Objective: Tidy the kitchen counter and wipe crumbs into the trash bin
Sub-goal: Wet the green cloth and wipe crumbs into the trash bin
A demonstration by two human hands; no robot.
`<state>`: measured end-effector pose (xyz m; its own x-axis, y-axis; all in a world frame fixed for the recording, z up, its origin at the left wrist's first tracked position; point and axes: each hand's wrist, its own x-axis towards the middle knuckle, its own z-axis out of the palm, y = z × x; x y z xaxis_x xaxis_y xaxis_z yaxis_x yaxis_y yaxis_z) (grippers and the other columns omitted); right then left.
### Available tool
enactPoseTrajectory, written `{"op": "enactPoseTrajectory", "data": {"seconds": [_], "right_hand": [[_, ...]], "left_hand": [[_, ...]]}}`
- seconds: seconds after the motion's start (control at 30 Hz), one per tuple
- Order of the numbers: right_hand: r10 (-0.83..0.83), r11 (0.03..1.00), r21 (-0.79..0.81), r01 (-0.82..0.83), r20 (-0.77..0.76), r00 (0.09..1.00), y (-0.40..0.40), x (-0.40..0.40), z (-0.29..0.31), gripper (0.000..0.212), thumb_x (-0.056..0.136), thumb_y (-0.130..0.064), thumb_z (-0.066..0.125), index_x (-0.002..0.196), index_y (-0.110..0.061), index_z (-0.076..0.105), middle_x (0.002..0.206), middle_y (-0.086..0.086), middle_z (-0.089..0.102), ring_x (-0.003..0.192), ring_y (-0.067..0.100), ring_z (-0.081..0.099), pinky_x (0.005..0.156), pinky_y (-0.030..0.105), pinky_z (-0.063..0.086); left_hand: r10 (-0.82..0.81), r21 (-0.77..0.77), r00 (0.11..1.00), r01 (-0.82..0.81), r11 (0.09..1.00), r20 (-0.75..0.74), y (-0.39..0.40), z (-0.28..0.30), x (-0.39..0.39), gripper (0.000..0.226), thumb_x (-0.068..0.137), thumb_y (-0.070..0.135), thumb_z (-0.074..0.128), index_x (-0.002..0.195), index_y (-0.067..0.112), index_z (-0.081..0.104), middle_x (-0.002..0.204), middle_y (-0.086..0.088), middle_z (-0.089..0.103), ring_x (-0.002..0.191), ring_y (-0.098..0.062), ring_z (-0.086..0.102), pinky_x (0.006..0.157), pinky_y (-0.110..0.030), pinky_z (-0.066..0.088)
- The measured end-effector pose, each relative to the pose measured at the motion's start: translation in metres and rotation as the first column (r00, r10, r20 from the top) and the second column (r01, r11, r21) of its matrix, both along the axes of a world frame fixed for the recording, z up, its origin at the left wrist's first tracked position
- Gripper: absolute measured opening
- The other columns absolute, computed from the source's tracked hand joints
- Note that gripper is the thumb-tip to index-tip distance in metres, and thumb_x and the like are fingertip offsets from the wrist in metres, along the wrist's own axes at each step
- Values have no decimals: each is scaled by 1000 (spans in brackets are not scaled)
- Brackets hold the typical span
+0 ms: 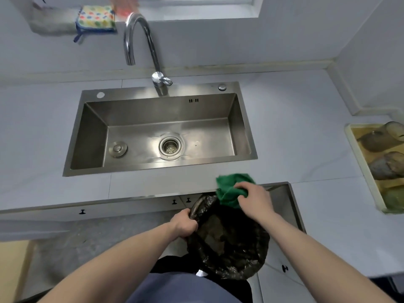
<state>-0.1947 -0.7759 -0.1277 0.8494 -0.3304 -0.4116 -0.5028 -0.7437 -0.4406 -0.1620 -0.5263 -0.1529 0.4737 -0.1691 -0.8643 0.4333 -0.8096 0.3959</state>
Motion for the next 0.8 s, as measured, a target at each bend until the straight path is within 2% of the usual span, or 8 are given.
{"op": "enactPoseTrajectory", "data": {"seconds": [0.13, 0.2, 0.33, 0.5, 0.6, 0.67, 0.8], "right_hand": [[149, 981, 147, -130, -128, 981, 25, -40, 4, 43, 77, -25, 52, 109, -48, 70, 108, -18, 73, 101, 11, 66, 86, 29, 54], [89, 986, 153, -70, -117, 989, 24, -59, 5, 41, 78, -25, 53, 107, -49, 70, 104, -23, 71, 96, 4, 65, 82, 26, 55], [-134, 969, 210, 130, 1, 991, 12, -81, 14, 33, 78, -29, 60, 93, -56, 69, 94, -33, 70, 91, -7, 64, 67, 5, 46], [-250, 933, 296, 206, 120, 961, 7, -93, 31, 35, 80, -21, 62, 97, -49, 73, 93, -29, 73, 89, -9, 67, 75, 16, 53], [-305, 914, 329, 237, 174, 936, 17, -109, 36, 37, 82, -16, 63, 95, -49, 73, 91, -31, 72, 89, -14, 64, 65, 3, 47], [-341, 896, 360, 259, 185, 922, 29, -129, 35, 38, 83, -14, 64, 96, -48, 74, 91, -30, 72, 89, -14, 63, 65, 0, 45], [-428, 830, 458, 318, 157, 890, 50, -173, 22, 42, 84, -8, 64, 102, -44, 74, 97, -27, 73, 93, -6, 67, 73, 11, 54]], "left_hand": [[-17, -1, 1000, 17, 1000, 9, 2, 5, 1, 43, 76, 16, 58, 119, 17, 57, 110, -12, 67, 90, -32, 72, 69, -46, 65], [-28, -5, 1000, 28, 1000, 5, 4, 8, -2, 45, 75, 18, 56, 120, 17, 57, 110, -12, 67, 89, -32, 72, 67, -44, 65], [-18, -7, 1000, 18, 1000, 2, 12, 12, -14, 44, 76, 20, 57, 120, 18, 55, 109, -11, 65, 90, -31, 71, 68, -41, 65], [88, -33, 996, -87, 996, 21, 32, 15, -40, 45, 78, 15, 58, 123, 17, 55, 110, -11, 64, 90, -31, 71, 69, -45, 65], [165, -52, 985, -163, 985, 40, 44, 19, -60, 43, 79, 13, 58, 121, 16, 56, 109, -11, 65, 90, -31, 71, 69, -45, 65], [217, -63, 975, -213, 975, 48, 53, 22, -75, 40, 78, 12, 58, 118, 15, 57, 109, -11, 65, 91, -33, 71, 69, -46, 65], [270, -44, 959, -268, 963, 80, 72, 19, -107, 34, 73, 12, 60, 107, 16, 58, 103, -12, 67, 90, -34, 71, 67, -47, 65]]}}
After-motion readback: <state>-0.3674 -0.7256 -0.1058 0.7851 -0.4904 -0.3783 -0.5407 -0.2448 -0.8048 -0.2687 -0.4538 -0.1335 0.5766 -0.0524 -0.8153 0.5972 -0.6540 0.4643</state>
